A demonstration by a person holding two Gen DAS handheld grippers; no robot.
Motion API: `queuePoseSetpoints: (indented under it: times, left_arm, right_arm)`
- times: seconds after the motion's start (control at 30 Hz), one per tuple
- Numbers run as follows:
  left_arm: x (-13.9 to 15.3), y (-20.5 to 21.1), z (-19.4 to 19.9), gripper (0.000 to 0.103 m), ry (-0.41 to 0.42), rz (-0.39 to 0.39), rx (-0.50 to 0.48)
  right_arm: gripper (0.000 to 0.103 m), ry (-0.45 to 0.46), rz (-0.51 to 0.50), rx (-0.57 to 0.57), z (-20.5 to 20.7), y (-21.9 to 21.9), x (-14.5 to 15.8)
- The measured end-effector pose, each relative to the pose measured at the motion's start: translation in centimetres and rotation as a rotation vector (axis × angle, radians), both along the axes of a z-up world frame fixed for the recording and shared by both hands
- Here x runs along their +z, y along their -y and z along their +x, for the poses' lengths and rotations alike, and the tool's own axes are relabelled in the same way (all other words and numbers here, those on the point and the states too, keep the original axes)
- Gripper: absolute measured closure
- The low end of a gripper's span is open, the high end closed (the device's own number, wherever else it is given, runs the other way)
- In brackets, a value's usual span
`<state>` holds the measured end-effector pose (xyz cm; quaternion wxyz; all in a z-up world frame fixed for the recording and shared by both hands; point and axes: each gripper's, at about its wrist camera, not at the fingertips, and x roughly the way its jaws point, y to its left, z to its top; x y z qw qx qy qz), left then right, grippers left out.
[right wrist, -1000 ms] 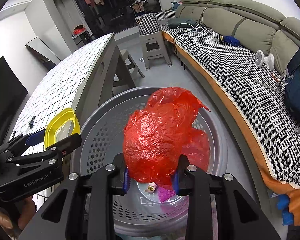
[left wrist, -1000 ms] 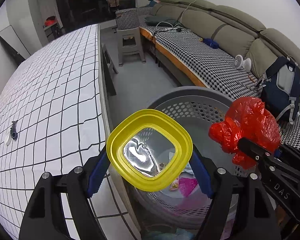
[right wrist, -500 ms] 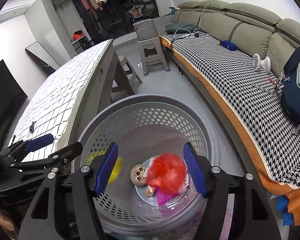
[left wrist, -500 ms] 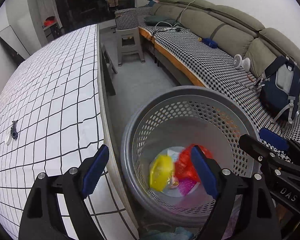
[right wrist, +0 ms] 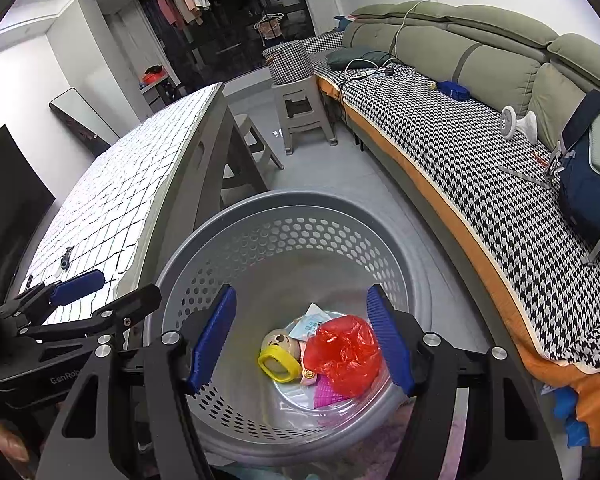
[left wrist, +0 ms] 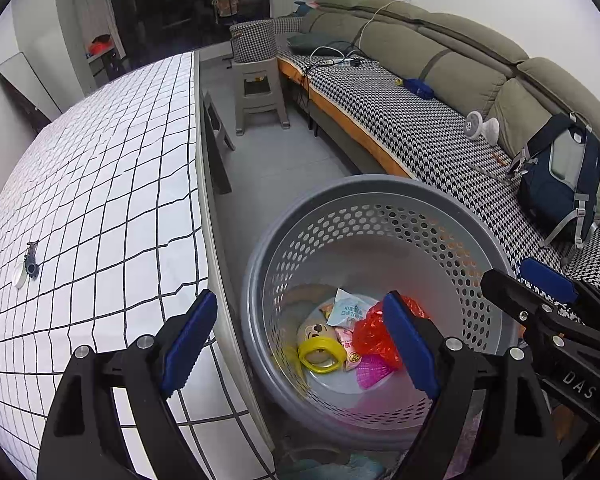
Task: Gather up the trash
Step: 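Withdraw both tools from the basket back toward the table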
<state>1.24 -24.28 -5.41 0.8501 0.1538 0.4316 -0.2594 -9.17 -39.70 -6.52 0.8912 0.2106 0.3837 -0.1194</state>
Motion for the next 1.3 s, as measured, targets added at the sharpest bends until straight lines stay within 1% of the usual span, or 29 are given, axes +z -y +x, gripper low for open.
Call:
queuePoseSetpoints:
  times: [0.57,0.73,0.93,1.1,1.2,1.3]
  left_arm:
    - [1.2,-1.5,-0.3,0.014,0.028,-0.021,0.037]
    - [1.7,-2.4,-0.3,0.011,0.039,-0.037,0.053]
    - [2.3,-3.9,-0.3,0.009,0.057,-0.054,0.083]
    - [2.9,-5.7,0.0,0.009,0.070,-0.067,0.120]
    - [3.3,-6.9,0.3,0.009,0.080,-0.072,0.146]
    - [3.7,-8.5,0.6,0.009,0.093,-0.073,0.177]
  right_arm:
    - [0.038,0.004,-0.013,0.013,-0.3,-1.1,0.5]
    - [0.035,0.010,-0.020,0.020,-0.4,-1.7,0.8]
    - [0.031,0.027,-0.025,0.036,-0.3,-2.8,1.4]
    - [0.031,0.038,-0.036,0.064,0.3,-4.2,1.9]
    - [0.027,0.053,-0.039,0.082,0.7,-5.2,2.3]
    - [0.026,0.070,-0.032,0.105,1.5,-6.3,2.7]
